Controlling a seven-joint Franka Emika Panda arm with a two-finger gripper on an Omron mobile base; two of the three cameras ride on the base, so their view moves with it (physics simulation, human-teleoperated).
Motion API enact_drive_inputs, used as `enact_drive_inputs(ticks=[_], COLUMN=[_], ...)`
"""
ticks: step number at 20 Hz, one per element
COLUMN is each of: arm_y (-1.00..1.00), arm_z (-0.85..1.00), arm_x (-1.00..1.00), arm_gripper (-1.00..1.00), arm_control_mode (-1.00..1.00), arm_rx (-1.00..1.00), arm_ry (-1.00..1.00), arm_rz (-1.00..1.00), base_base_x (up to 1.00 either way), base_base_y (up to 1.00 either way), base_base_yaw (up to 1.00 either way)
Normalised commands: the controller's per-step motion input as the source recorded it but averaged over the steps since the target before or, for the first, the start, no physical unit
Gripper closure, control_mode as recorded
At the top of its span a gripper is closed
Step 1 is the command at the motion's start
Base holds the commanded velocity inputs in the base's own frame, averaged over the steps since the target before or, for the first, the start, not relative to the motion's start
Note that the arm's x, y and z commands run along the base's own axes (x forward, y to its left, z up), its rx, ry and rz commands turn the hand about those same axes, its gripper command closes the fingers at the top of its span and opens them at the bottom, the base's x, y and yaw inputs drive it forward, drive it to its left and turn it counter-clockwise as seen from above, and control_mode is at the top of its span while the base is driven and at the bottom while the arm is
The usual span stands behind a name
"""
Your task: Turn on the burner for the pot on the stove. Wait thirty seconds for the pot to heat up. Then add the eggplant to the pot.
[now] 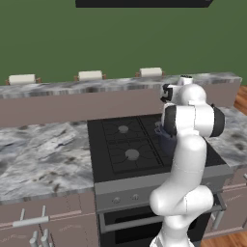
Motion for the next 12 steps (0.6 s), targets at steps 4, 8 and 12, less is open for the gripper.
enact_drive_inputs(ticks=[4, 8, 12], arm_y=[-0.09, -0.07, -0.02], arm_z=[-0.27, -0.23, 0.00], arm_x=[0.04, 0.04, -0.24], arm_gripper=[1.00, 1.00, 1.00], arm_control_mode=[-1.00, -1.00, -1.00], arm_rx=[-0.03, -0.03, 0.00], arm_ry=[0.00, 0.00, -0.07], arm_rz=[0.00, 0.00, 0.01], base_base_x=[0.00, 0.00, 0.00], base_base_y=[0.00, 0.00, 0.00], base_base_yaw=[0.00, 0.00, 0.00])
